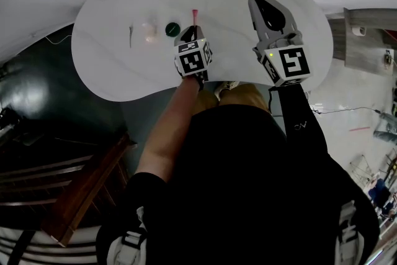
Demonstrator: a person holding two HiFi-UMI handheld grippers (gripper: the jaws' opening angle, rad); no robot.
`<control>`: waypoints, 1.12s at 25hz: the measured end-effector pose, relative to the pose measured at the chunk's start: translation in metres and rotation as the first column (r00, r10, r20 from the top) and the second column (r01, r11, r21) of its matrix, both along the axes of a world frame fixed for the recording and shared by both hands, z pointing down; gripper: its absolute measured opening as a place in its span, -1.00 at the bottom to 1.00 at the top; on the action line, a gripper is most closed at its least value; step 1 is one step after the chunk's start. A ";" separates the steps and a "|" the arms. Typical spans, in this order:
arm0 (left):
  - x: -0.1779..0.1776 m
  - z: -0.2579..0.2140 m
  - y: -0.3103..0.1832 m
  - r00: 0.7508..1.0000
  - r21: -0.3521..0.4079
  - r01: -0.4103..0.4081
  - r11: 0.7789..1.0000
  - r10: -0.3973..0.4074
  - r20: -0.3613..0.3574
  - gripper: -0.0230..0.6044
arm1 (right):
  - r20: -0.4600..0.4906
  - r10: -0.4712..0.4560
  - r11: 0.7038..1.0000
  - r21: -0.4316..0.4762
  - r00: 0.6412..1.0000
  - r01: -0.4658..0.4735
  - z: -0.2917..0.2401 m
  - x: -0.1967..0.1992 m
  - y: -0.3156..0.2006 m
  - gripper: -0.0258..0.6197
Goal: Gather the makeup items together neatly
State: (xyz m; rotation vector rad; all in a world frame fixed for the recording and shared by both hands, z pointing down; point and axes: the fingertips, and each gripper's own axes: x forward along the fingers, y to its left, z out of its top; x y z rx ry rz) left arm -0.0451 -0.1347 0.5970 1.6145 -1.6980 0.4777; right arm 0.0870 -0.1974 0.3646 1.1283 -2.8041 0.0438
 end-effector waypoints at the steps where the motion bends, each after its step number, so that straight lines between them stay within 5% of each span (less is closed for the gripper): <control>1: 0.000 0.002 0.000 1.000 -0.005 -0.003 1.000 0.003 0.006 -0.79 | -0.003 0.001 1.000 0.000 1.000 -0.001 0.001 0.000 0.001 -0.90; 9: 0.002 0.016 -0.001 1.000 -0.036 -0.011 0.999 0.011 0.010 -0.79 | -0.020 0.003 1.000 0.010 1.000 -0.003 0.000 0.006 0.002 -0.91; 10: 0.004 0.018 -0.001 1.000 -0.042 -0.017 0.999 0.017 -0.006 -0.74 | -0.016 0.009 1.000 0.009 1.000 -0.009 0.000 0.008 0.002 -0.91; 11: 0.007 0.021 0.000 0.999 -0.049 -0.023 0.999 0.021 -0.025 -0.45 | -0.015 0.012 1.000 0.009 1.000 -0.012 -0.001 0.009 0.001 -0.90; 17: 0.008 0.016 -0.001 0.999 -0.031 -0.032 0.999 0.031 -0.033 -0.43 | -0.013 0.022 1.000 0.012 1.000 -0.022 -0.004 0.013 -0.001 -0.90; 23: -0.003 -0.031 -0.014 0.997 0.091 -0.077 0.993 0.078 -0.004 -0.43 | -0.007 0.020 0.999 0.025 1.000 -0.020 -0.009 0.007 -0.003 -0.90; 28: -0.024 -0.099 -0.021 0.983 0.246 -0.174 0.954 0.155 0.095 -0.43 | -0.001 0.006 0.999 0.032 1.000 -0.006 -0.014 -0.008 0.000 -0.90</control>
